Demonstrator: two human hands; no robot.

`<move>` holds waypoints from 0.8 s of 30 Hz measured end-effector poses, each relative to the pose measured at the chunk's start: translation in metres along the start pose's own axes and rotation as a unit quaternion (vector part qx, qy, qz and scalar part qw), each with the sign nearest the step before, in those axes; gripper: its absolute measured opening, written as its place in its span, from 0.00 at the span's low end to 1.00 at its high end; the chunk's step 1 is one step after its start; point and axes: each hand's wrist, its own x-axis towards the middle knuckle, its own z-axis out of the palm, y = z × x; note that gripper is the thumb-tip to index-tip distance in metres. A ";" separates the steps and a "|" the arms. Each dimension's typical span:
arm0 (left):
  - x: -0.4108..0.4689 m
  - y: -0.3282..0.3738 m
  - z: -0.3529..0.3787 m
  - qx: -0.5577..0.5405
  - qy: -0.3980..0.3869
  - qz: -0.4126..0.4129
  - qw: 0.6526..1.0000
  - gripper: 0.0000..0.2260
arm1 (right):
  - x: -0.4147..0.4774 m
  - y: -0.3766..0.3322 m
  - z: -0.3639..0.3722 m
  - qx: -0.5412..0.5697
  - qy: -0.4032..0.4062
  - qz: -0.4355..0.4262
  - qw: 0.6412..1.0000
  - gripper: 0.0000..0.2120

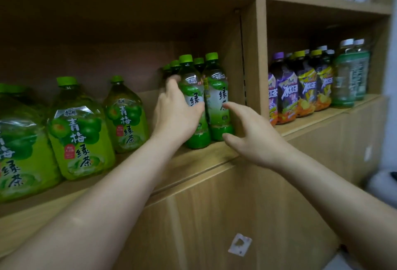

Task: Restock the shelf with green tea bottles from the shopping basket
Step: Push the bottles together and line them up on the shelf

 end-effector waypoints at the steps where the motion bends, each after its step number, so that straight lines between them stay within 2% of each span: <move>1: -0.009 0.012 -0.006 -0.043 0.001 0.044 0.998 0.22 | -0.010 0.000 -0.016 0.005 0.008 -0.011 1.000 0.29; 4: -0.046 0.048 -0.012 -0.180 -0.065 0.161 0.968 0.06 | -0.054 0.003 -0.070 0.044 -0.022 -0.004 0.999 0.21; 7: -0.088 0.080 0.010 -0.279 -0.163 0.217 0.921 0.06 | -0.109 0.018 -0.120 0.052 -0.083 0.039 0.994 0.20; 10: -0.130 0.111 0.051 -0.337 -0.253 0.218 0.880 0.06 | -0.170 0.042 -0.163 0.016 -0.107 0.118 0.987 0.22; 16: -0.226 0.163 0.132 -0.353 -0.379 0.216 0.828 0.11 | -0.306 0.090 -0.235 -0.020 -0.051 0.269 0.962 0.15; 21: -0.302 0.214 0.183 -0.352 -0.455 0.217 0.788 0.13 | -0.410 0.139 -0.271 -0.047 0.039 0.369 0.928 0.13; 24: -0.346 0.256 0.218 -0.341 -0.502 0.239 0.758 0.11 | -0.466 0.169 -0.283 -0.075 0.046 0.422 0.902 0.13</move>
